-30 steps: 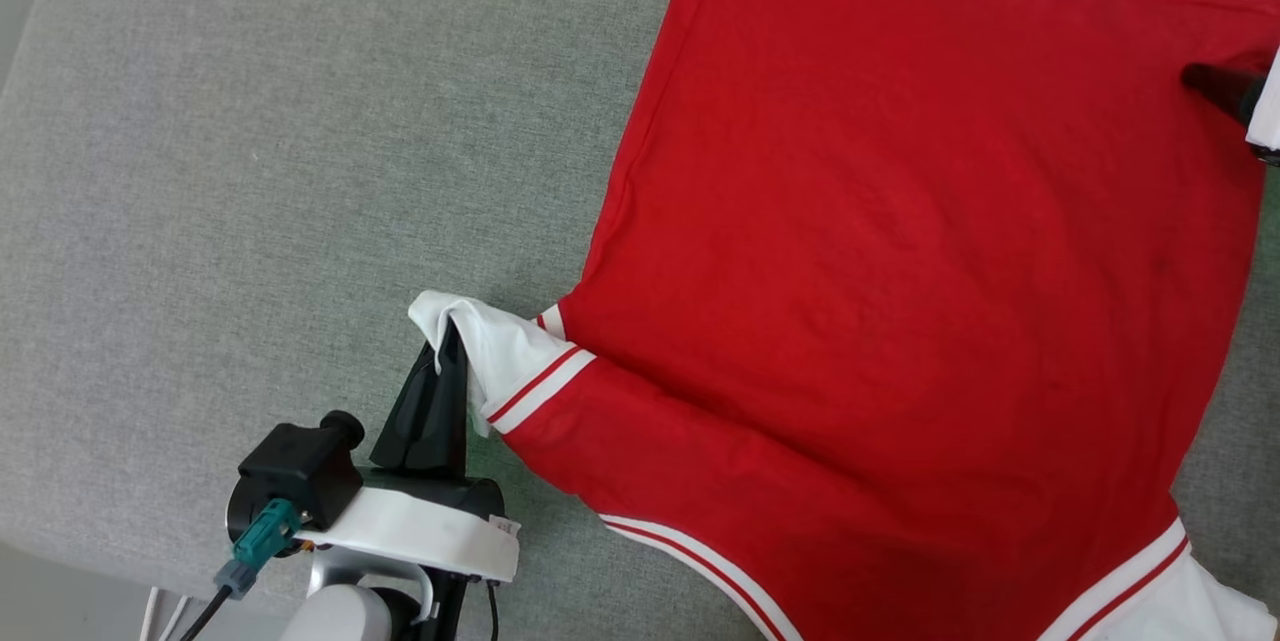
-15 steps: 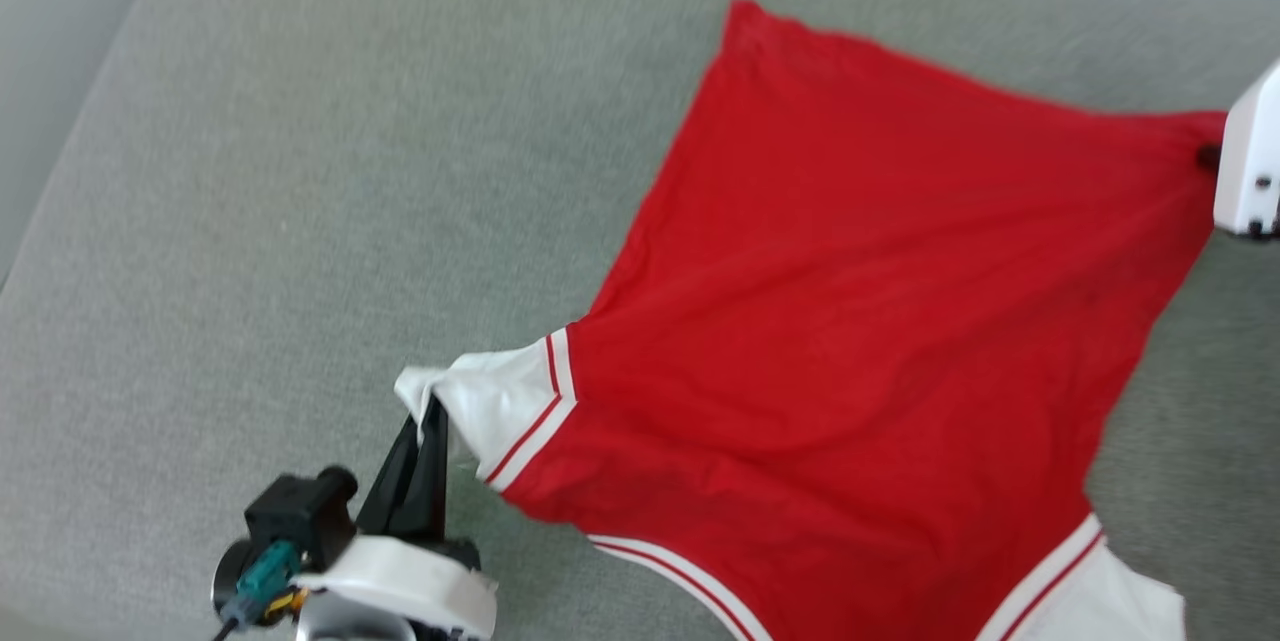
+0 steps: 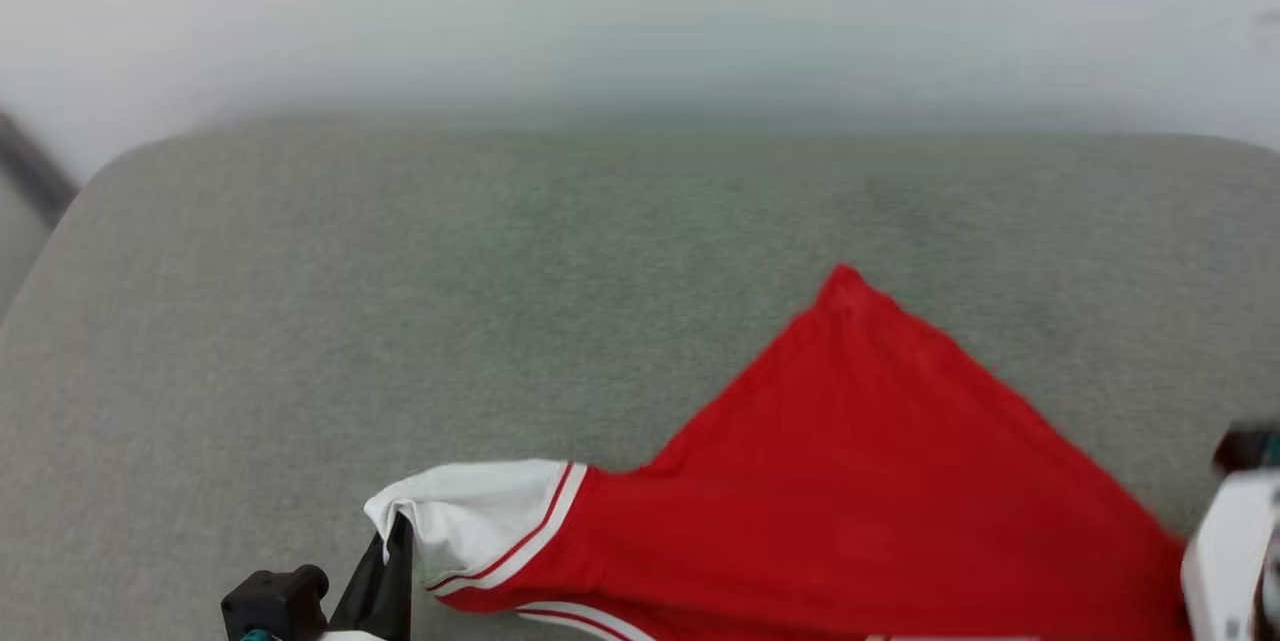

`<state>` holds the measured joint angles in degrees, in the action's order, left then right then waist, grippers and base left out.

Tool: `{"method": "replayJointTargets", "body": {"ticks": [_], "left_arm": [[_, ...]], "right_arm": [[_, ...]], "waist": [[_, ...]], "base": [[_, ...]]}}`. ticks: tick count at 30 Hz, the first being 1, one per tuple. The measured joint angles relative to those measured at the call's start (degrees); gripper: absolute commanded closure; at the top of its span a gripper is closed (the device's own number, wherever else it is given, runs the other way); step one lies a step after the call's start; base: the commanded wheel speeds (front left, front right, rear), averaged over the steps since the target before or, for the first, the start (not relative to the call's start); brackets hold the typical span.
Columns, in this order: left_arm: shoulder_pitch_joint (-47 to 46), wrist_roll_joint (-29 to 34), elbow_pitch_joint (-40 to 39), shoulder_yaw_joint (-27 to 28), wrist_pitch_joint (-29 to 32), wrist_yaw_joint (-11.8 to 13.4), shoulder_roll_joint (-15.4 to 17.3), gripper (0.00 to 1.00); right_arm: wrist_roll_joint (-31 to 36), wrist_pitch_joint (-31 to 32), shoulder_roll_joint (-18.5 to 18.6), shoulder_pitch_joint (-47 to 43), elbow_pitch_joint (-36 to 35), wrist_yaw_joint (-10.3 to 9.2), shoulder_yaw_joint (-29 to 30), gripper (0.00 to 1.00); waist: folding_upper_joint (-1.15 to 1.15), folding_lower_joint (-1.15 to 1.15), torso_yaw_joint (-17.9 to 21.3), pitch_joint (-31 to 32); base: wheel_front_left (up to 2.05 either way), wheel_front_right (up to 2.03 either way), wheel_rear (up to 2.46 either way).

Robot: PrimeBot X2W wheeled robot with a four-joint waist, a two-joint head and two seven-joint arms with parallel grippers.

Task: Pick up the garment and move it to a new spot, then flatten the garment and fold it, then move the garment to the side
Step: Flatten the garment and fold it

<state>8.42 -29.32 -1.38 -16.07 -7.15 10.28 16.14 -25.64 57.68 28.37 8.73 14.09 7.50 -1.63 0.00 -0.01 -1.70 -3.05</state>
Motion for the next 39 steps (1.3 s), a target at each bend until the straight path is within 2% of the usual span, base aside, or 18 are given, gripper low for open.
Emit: {"method": "replayJointTargets", "body": {"ticks": [1, 3, 4, 6, 11, 16, 19, 21, 23, 26, 31, 35, 39], "left_arm": [[0.2, 0.0, -0.1, -0.1, 0.3, 0.0, 0.3, 1.0], [0.8, -0.2, -0.5, 0.0, 0.8, 0.1, 0.7, 1.0], [0.8, -0.1, -0.6, 0.0, 1.0, 0.1, 1.0, 1.0], [0.8, -0.2, -1.1, 0.1, 1.3, 0.4, 1.2, 1.0], [1.2, -0.1, -1.5, 0.2, 1.8, 0.8, 1.6, 1.0], [1.1, 0.1, -2.3, 0.0, 2.0, 1.1, 2.0, 1.0], [0.2, 0.3, -2.8, -0.2, 2.2, 1.0, 2.0, 1.0], [-1.0, 0.3, -3.6, -0.5, 2.1, 0.7, 1.7, 1.0], [-2.7, 0.5, -4.1, -0.9, 2.1, 0.3, 1.7, 1.0], [-5.1, 1.1, -5.0, -1.5, 1.9, -0.2, 1.5, 1.0], [-9.0, 1.9, -5.6, -2.6, 1.1, -1.3, 1.0, 1.0], [-11.2, 1.9, -4.5, -3.3, 0.0, -2.3, 0.2, 1.0], [-12.8, 1.9, -3.1, -3.7, -1.0, -3.0, -0.6, 1.0]], "right_arm": [[0.0, 1.0, -0.5, -3.5, -1.0, 0.0, 0.1, 0.95], [-0.4, 1.9, -3.2, -9.7, -2.4, 0.0, 1.1, 0.5], [-0.3, 2.2, -4.4, -12.2, -2.8, 0.01, 1.4, 0.0], [-1.1, 1.1, -7.5, -14.9, -3.9, 0.0, 3.4, 0.0], [-0.3, -7.1, -10.5, -15.5, -8.5, 0.0, 6.8, 0.0], [2.3, -22.0, -10.6, -9.9, -12.7, -0.01, 10.2, 0.0], [3.0, -30.1, -10.8, -5.4, -12.3, 0.0, 11.4, 0.0], [2.9, -33.7, -10.9, -1.7, -11.3, -0.01, 11.6, 0.0], [2.9, -34.7, -10.6, 2.1, -9.7, -0.01, 11.2, 0.0], [2.7, -31.9, -9.4, 7.9, -7.0, 0.0, 8.2, 0.0], [1.8, -17.3, -7.3, 16.2, -2.4, 0.0, 2.3, 0.0], [0.4, -6.5, -7.1, 20.7, 0.4, 0.0, -1.6, 0.0], [-0.4, -2.1, -7.1, 23.8, 2.2, 0.0, -6.1, 0.0]], "waist": [[0.0, 0.0, 0.6, 0.6], [0.0, -0.01, 1.8, 1.3], [0.0, 0.0, 2.3, 1.5], [0.0, 0.0, 3.1, 1.6], [0.0, 0.0, 4.1, 1.3], [0.0, 0.0, 4.5, 0.6], [0.0, 0.01, 4.1, -0.4], [0.0, 0.0, 3.7, -1.4], [0.0, 0.01, 3.2, -2.7], [0.0, 0.02, 2.2, -5.1], [0.0, 0.02, 0.0, -9.6], [0.0, 0.03, -2.0, -13.0], [0.0, 0.03, -3.8, -15.9]], "base": [[0.0, 0.0, 0.0], [0.0, 0.0, 0.0], [0.0, 0.0, 0.0], [0.0, 0.0, 0.0], [0.0, 0.0, 0.0], [0.0, 0.0, 0.0], [0.0, 0.0, 0.0], [0.0, 0.0, 0.0], [0.0, 0.0, 0.0], [0.0, 0.0, 0.0], [0.0, 0.0, 0.0], [0.0, 0.0, 0.0], [0.0, 0.0, 0.0]]}}
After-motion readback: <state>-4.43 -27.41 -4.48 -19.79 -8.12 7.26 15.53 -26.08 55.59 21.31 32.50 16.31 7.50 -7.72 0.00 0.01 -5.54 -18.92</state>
